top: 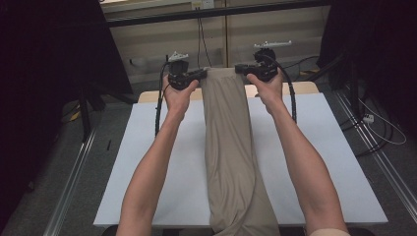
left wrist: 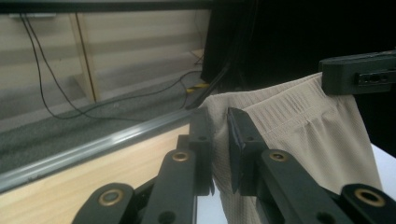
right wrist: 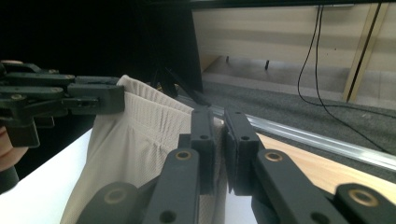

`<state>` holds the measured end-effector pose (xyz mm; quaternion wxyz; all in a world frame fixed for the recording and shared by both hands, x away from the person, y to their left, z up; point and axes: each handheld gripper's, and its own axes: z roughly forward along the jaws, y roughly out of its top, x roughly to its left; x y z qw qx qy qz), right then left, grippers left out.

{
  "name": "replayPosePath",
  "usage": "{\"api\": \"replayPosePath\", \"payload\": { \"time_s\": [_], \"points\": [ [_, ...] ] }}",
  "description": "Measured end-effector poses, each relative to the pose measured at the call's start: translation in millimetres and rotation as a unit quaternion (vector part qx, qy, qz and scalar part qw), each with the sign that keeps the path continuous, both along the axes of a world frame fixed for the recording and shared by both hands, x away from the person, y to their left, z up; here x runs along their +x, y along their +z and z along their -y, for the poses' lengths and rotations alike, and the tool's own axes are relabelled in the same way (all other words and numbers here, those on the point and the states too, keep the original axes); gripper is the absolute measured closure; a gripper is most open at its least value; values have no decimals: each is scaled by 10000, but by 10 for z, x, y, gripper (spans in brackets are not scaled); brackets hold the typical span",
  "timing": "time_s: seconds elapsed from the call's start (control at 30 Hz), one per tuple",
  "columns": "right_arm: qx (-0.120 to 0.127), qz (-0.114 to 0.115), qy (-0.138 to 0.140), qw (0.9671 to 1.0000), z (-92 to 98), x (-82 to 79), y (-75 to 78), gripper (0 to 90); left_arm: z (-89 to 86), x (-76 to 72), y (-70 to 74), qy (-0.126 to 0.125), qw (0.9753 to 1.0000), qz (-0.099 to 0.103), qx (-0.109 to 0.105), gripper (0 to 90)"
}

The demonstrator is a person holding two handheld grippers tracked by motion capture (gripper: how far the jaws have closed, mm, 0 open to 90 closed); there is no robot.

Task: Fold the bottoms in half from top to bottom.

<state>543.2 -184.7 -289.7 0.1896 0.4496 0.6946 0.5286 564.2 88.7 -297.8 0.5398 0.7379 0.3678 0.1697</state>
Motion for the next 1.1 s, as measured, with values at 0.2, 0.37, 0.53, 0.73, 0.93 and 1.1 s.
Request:
{"api": "replayPosePath", "payload": {
  "time_s": [0.2, 0.37, 0.53, 0.73, 0.93, 1.1],
  "points": [
    [33, -44, 198, 9998, 24, -217, -129, 842, -69, -240, -108, -309, 9995, -37, -13, 812],
    [135, -7, 455, 9989, 82, -563, -213, 842, -127, -599, -184, -650, 9979, 52, 20, 812],
    [81, -75, 713, 9974, 118, -986, -303, 842, -166, -1024, -259, -1004, 9949, 36, 82, 811],
    [-34, -139, 1046, 9944, 153, -1525, -454, 842, -190, -1533, -382, -1447, 9886, 100, 402, 809],
    [-159, -367, 1330, 9903, 121, -1915, -730, 841, -224, -1871, -577, -1746, 9819, -67, 735, 808],
    [-302, -557, 1574, 9855, 62, -2152, -954, 839, -284, -2101, -816, -1873, 9781, -314, 850, 805]
  ]
}}
